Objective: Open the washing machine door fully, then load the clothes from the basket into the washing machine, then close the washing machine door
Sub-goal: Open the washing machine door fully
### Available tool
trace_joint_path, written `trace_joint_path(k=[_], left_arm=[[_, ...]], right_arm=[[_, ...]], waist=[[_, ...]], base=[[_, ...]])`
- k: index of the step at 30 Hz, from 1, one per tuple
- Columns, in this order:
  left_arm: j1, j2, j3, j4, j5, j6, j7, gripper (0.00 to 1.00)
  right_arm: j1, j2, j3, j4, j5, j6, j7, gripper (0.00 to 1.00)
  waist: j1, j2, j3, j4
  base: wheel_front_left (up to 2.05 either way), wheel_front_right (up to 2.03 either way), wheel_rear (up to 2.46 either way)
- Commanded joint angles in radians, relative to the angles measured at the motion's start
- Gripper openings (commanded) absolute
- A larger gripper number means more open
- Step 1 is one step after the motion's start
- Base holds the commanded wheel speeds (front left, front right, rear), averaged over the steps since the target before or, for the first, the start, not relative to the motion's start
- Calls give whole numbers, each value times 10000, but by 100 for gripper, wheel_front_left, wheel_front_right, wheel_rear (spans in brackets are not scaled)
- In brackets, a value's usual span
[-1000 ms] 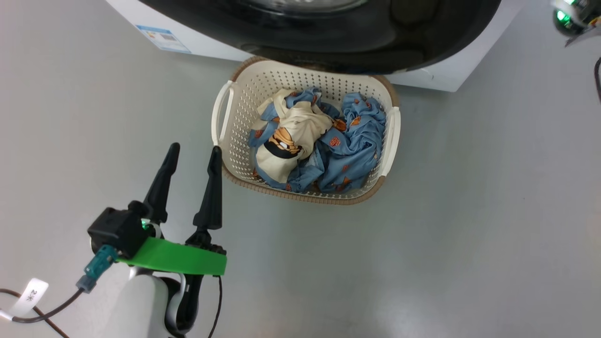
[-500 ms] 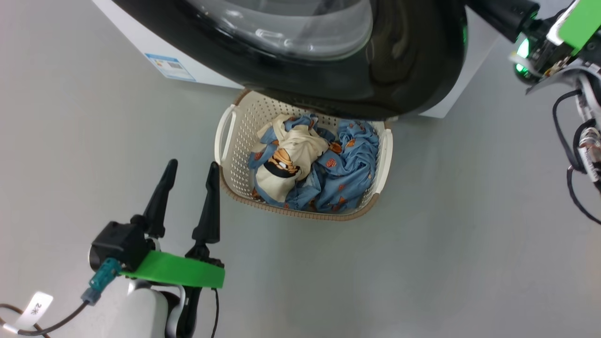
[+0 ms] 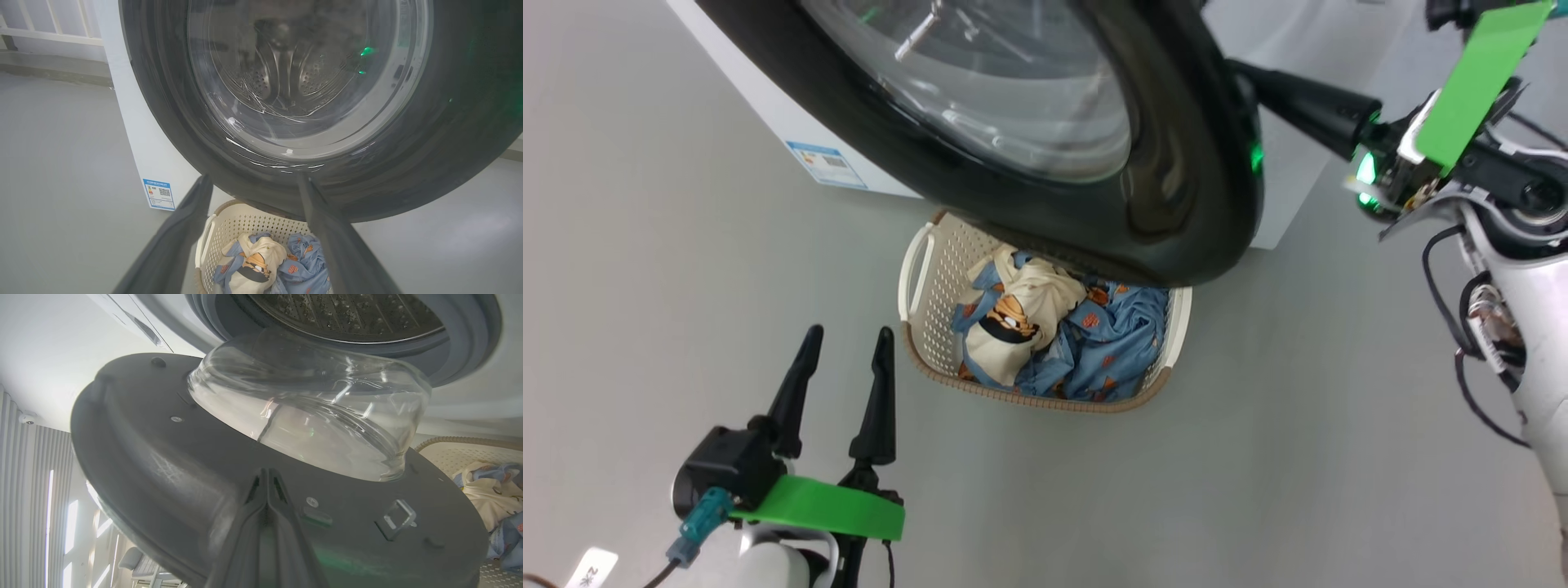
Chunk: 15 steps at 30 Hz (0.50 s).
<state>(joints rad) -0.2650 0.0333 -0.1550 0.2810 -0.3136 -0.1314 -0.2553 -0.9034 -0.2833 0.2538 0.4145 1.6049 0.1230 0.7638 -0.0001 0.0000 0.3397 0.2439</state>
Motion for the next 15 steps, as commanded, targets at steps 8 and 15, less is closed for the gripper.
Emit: trace_joint_path(k=[8,15], left_arm=[[349,170,543,-151,187,7,-65,100],[535,170,650,-171,211,7,-65,100]], right_arm=[[736,494,168,-537,63,77,404,0],[1170,664,306,-633,-43,77,632,0]], waist=[[1,0,-531,-86],[1,0,-793,-83]], base=[[0,0,0],[0,0,0]])
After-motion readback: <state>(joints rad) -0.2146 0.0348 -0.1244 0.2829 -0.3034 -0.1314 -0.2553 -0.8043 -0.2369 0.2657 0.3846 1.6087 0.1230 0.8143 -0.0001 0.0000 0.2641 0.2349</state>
